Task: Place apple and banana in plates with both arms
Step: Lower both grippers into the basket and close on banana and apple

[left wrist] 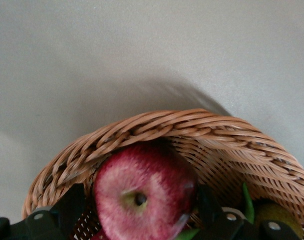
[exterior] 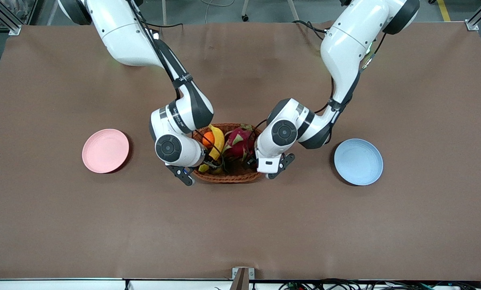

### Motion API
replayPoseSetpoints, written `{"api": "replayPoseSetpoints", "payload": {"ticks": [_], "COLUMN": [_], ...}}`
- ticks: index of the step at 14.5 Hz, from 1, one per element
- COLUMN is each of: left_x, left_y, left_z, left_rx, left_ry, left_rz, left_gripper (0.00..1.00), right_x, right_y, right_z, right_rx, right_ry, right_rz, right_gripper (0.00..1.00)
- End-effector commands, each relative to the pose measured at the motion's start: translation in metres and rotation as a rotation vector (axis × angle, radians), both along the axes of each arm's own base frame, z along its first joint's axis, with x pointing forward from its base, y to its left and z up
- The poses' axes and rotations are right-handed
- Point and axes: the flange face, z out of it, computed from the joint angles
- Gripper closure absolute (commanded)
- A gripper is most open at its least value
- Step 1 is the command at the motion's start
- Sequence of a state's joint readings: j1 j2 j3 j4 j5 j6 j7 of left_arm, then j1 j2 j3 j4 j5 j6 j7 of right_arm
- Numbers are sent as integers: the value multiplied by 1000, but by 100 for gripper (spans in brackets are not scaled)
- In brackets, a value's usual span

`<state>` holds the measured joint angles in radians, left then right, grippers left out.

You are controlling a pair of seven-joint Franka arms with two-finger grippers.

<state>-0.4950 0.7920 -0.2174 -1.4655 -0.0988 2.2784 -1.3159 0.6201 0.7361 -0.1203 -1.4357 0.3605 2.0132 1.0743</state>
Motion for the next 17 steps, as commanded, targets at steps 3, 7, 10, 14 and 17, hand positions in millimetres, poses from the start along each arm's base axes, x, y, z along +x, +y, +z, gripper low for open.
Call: {"api": "replayPoseSetpoints", "payload": {"ticks": [3, 7, 10, 14, 17], "left_x": [-1, 11, 14, 34, 44], "left_y": [-8, -3, 0, 47, 102], "left_z": [-4, 22, 81, 163, 176], "left_rx": [7, -11, -20, -13, 87], "left_ry": [-5, -34, -64, -108, -64], "left_rz": [3, 14, 7, 46, -36], "left_gripper": [36, 87, 99, 99, 99], "right_x": [-1, -3, -3, -2, -5], "right_y": [5, 8, 10, 13, 17], "right_z": [-2, -4, -3, 1, 1], "right_rx": [10, 8, 13, 18, 18], "right_ry": [9, 11, 7, -1, -1], "right_rz": [-12, -6, -4, -5, 3], "right_gripper": [29, 30, 30, 32, 40]}}
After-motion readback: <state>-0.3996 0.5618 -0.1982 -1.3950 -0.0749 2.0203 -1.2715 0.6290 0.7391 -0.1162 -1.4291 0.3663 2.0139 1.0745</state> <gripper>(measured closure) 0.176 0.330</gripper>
